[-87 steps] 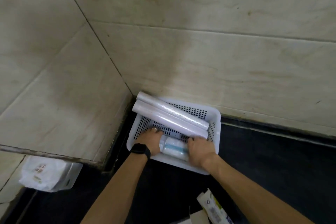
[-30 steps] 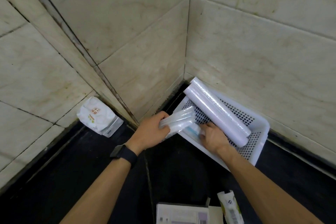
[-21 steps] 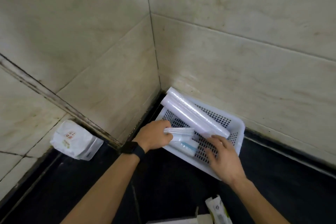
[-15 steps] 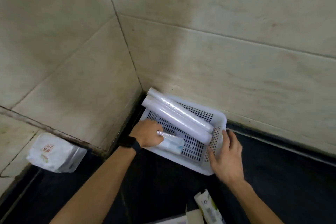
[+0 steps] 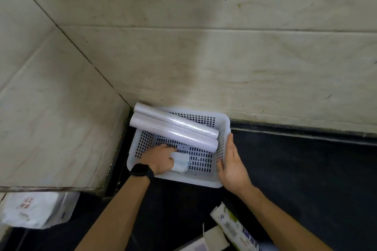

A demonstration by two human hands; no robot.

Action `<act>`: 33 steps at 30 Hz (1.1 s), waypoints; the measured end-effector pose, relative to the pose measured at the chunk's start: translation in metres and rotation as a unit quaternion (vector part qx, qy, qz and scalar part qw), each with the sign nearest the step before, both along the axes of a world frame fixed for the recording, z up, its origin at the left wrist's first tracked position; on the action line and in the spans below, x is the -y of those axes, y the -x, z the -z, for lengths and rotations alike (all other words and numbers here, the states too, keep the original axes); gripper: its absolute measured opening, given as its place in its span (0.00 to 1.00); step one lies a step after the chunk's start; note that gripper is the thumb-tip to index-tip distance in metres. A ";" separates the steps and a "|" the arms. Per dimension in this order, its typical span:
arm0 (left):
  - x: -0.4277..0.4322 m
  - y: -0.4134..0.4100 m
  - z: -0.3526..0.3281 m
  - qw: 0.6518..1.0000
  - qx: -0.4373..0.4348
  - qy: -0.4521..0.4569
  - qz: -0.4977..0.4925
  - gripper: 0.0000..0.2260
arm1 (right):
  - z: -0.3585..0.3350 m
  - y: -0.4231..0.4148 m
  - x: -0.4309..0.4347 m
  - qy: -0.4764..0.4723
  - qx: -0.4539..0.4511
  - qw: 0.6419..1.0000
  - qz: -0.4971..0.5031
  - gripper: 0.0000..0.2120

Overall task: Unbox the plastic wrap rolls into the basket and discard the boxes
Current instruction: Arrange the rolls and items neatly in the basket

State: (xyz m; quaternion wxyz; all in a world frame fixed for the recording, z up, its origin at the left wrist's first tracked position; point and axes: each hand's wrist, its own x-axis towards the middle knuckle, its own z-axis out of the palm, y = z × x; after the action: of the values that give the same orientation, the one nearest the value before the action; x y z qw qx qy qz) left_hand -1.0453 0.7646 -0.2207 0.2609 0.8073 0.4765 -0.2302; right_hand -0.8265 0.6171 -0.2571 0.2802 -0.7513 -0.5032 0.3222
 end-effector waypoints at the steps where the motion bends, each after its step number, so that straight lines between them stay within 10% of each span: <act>1: 0.001 -0.002 0.001 1.000 0.001 0.006 -0.003 0.23 | 0.001 0.000 0.000 0.000 -0.004 1.000 0.000 0.43; 16: 0.010 0.001 0.005 0.998 0.021 -0.048 -0.028 0.23 | -0.007 -0.002 0.002 0.030 0.033 0.999 -0.028 0.42; 24: 0.031 0.052 0.006 0.903 0.190 -0.362 -0.134 0.21 | -0.031 0.003 -0.019 -0.027 0.308 0.945 -0.107 0.39; 33: 0.038 0.058 0.041 0.926 0.113 -0.268 -0.243 0.33 | -0.037 0.042 -0.087 0.012 0.303 0.927 -0.221 0.29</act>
State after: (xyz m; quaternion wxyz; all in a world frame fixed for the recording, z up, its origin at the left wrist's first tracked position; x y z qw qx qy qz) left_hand -1.1036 0.7262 -0.2618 0.1349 0.7275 0.6692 0.0688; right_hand -0.8689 0.7043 -0.2202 0.0276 -0.6863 -0.7134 0.1390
